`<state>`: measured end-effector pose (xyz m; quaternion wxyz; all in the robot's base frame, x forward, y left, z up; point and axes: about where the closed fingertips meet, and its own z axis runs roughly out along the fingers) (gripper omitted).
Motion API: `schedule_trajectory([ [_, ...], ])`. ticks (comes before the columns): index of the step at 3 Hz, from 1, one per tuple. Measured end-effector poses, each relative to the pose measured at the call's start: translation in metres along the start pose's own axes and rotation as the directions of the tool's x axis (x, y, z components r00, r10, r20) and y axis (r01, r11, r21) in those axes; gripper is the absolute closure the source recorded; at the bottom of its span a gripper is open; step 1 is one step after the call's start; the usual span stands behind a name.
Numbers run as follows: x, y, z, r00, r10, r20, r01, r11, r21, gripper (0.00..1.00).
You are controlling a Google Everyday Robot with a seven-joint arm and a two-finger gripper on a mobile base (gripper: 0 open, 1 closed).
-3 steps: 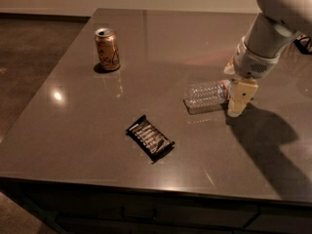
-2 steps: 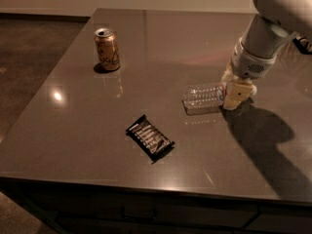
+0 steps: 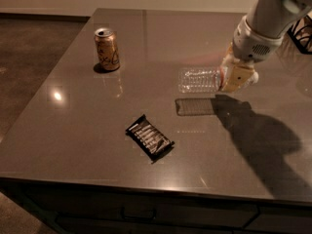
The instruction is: Pick water bottle
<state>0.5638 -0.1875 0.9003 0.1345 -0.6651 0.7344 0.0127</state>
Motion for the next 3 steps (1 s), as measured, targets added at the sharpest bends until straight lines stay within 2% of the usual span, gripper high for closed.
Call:
schedule_trajectory([
  [1, -0.024, 0.002, -0.036, 0.999, -0.032, 0.036, 0.031, 0.9993, 0.019, 1.0],
  [2, -0.04, 0.002, -0.066, 0.996, -0.054, 0.069, 0.05, 0.9974, 0.052, 1.0],
  [3, -0.043, -0.002, -0.066, 0.996, -0.056, 0.075, 0.051, 0.9965, 0.066, 1.0],
])
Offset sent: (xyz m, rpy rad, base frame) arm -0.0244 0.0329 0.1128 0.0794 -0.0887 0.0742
